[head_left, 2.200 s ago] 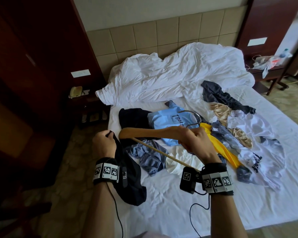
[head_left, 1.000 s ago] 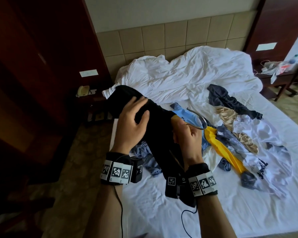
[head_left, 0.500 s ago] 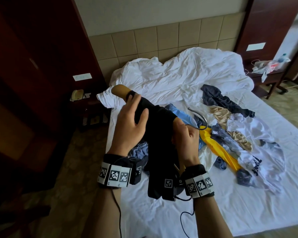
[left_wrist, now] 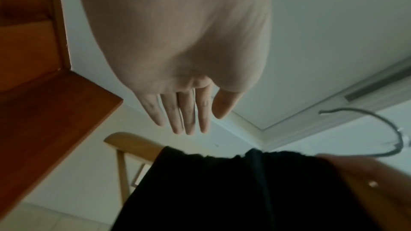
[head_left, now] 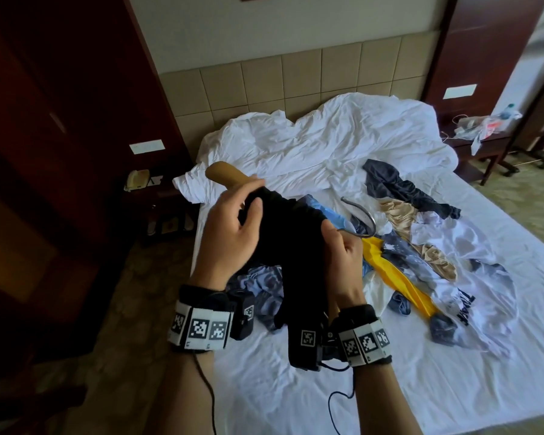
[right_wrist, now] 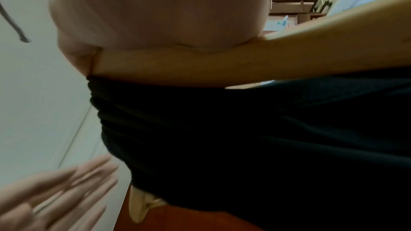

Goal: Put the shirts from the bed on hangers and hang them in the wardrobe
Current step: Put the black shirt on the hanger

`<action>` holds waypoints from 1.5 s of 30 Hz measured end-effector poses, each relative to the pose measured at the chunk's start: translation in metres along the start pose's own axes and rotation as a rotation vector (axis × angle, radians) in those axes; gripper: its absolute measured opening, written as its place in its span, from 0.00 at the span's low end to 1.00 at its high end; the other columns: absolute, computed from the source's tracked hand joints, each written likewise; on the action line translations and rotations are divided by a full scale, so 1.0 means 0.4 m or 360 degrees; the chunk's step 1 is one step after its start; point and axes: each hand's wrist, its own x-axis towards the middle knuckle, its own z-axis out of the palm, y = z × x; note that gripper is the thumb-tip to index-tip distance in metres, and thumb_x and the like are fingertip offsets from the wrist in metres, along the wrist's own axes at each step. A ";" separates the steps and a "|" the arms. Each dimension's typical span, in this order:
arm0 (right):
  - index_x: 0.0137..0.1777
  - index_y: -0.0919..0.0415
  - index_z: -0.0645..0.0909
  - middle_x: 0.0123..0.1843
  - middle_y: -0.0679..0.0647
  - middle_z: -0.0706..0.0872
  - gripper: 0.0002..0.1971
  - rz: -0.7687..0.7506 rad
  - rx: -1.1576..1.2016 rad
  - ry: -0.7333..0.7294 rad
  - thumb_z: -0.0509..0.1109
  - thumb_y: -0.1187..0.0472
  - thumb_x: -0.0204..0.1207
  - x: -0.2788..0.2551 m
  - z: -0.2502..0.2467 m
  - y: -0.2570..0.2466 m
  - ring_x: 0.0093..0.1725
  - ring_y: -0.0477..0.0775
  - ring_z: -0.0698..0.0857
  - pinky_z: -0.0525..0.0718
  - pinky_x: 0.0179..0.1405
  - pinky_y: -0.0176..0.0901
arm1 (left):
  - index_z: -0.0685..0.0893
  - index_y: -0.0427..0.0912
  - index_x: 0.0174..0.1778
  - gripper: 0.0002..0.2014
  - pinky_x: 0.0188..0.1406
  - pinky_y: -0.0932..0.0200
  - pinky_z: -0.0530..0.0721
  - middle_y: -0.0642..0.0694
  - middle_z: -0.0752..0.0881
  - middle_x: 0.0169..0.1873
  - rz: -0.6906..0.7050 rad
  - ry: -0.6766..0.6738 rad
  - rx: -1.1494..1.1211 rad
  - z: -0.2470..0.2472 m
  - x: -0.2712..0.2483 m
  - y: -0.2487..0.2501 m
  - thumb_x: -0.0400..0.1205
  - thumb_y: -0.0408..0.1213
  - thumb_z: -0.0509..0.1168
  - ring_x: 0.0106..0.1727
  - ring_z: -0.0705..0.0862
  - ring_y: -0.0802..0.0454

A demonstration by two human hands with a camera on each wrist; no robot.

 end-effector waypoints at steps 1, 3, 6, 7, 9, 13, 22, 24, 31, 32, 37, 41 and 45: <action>0.27 0.52 0.61 0.22 0.37 0.66 0.28 0.0014 0.0037 0.0006 0.66 0.66 0.90 0.001 -0.003 -0.002 0.23 0.37 0.64 0.66 0.27 0.26 | 0.84 0.44 0.75 0.17 0.81 0.54 0.75 0.52 0.83 0.74 -0.0001 0.0018 0.0097 -0.005 0.004 -0.018 0.91 0.35 0.61 0.79 0.76 0.62; 0.28 0.49 0.65 0.20 0.36 0.69 0.29 0.0045 0.0109 -0.0008 0.62 0.72 0.91 0.000 -0.008 -0.008 0.22 0.35 0.69 0.70 0.28 0.24 | 0.86 0.45 0.72 0.19 0.82 0.46 0.73 0.52 0.84 0.73 0.0054 0.0020 0.0284 -0.010 0.009 -0.039 0.87 0.32 0.61 0.80 0.75 0.59; 0.26 0.62 0.66 0.25 0.46 0.71 0.27 0.0064 0.0129 -0.0129 0.67 0.62 0.90 0.006 -0.005 -0.005 0.28 0.42 0.70 0.71 0.31 0.37 | 0.90 0.48 0.64 0.24 0.83 0.40 0.69 0.56 0.89 0.63 0.0098 -0.0128 0.0349 0.006 0.005 -0.023 0.77 0.23 0.62 0.74 0.79 0.58; 0.28 0.68 0.66 0.26 0.57 0.69 0.28 0.0085 0.0127 -0.0216 0.70 0.55 0.86 0.005 -0.002 0.000 0.30 0.50 0.69 0.68 0.32 0.44 | 0.91 0.47 0.63 0.25 0.84 0.40 0.69 0.56 0.91 0.60 0.0083 -0.0216 0.0274 0.016 0.003 -0.005 0.75 0.21 0.62 0.69 0.82 0.60; 0.30 0.68 0.67 0.27 0.63 0.66 0.29 0.0116 0.0094 -0.0308 0.71 0.46 0.80 0.002 0.008 0.001 0.31 0.55 0.65 0.65 0.30 0.53 | 0.91 0.47 0.62 0.29 0.80 0.47 0.75 0.56 0.91 0.58 0.0041 -0.0398 0.0103 0.039 -0.003 0.033 0.71 0.19 0.60 0.66 0.85 0.61; 0.30 0.66 0.78 0.29 0.57 0.76 0.24 0.0121 0.0052 -0.0413 0.71 0.47 0.80 0.005 0.014 -0.004 0.32 0.52 0.74 0.73 0.33 0.48 | 0.88 0.45 0.69 0.37 0.76 0.51 0.80 0.55 0.88 0.68 0.0073 -0.0555 -0.0194 0.055 -0.015 0.092 0.68 0.14 0.57 0.73 0.83 0.58; 0.28 0.58 0.65 0.26 0.56 0.64 0.27 0.0197 0.0123 -0.0293 0.73 0.44 0.79 0.014 -0.006 0.016 0.31 0.50 0.64 0.64 0.32 0.47 | 0.84 0.47 0.73 0.34 0.61 0.70 0.77 0.53 0.88 0.61 0.0003 -0.0194 0.0328 -0.105 0.028 0.012 0.76 0.13 0.59 0.54 0.85 0.67; 0.27 0.49 0.67 0.27 0.45 0.67 0.22 0.0207 0.0154 -0.0308 0.72 0.48 0.80 0.015 -0.015 0.019 0.30 0.46 0.65 0.66 0.33 0.44 | 0.83 0.50 0.74 0.35 0.76 0.59 0.64 0.51 0.85 0.70 0.0021 -0.0384 0.0927 -0.128 0.028 -0.037 0.74 0.17 0.67 0.73 0.78 0.51; 0.30 0.65 0.61 0.29 0.62 0.59 0.39 0.0295 0.0230 -0.0474 0.81 0.36 0.72 0.010 -0.001 0.006 0.32 0.66 0.58 0.59 0.36 0.66 | 0.89 0.51 0.51 0.11 0.80 0.40 0.64 0.52 0.90 0.43 0.0030 -0.0293 0.1388 -0.088 0.015 -0.067 0.74 0.39 0.78 0.55 0.85 0.44; 0.29 0.63 0.61 0.29 0.59 0.60 0.35 0.0278 0.0209 -0.0488 0.79 0.39 0.74 0.011 0.002 0.008 0.31 0.62 0.58 0.58 0.36 0.64 | 0.86 0.51 0.46 0.09 0.71 0.43 0.71 0.51 0.89 0.39 0.0047 -0.0341 0.1334 -0.072 0.011 -0.046 0.74 0.36 0.76 0.49 0.86 0.43; 0.29 0.60 0.69 0.28 0.56 0.67 0.25 0.0233 0.0081 -0.0569 0.72 0.43 0.76 0.015 0.018 0.005 0.30 0.52 0.66 0.65 0.32 0.51 | 0.71 0.52 0.50 0.16 0.40 0.55 0.66 0.48 0.88 0.46 0.0050 -0.0660 0.1001 0.018 -0.021 0.041 0.79 0.26 0.68 0.49 0.87 0.42; 0.26 0.61 0.65 0.26 0.55 0.65 0.30 0.0231 -0.0042 -0.0570 0.73 0.40 0.75 0.028 0.012 -0.004 0.28 0.52 0.63 0.61 0.30 0.52 | 0.75 0.53 0.64 0.21 0.41 0.55 0.73 0.51 0.89 0.51 0.0026 -0.0754 0.0904 0.018 -0.011 0.045 0.80 0.28 0.67 0.51 0.87 0.46; 0.28 0.58 0.66 0.27 0.50 0.65 0.30 0.0186 -0.0210 -0.0532 0.75 0.36 0.73 0.024 0.015 -0.018 0.29 0.49 0.64 0.64 0.29 0.44 | 0.76 0.58 0.59 0.17 0.42 0.50 0.83 0.54 0.88 0.43 0.0051 -0.0692 0.0699 0.013 -0.012 0.027 0.81 0.33 0.70 0.47 0.88 0.51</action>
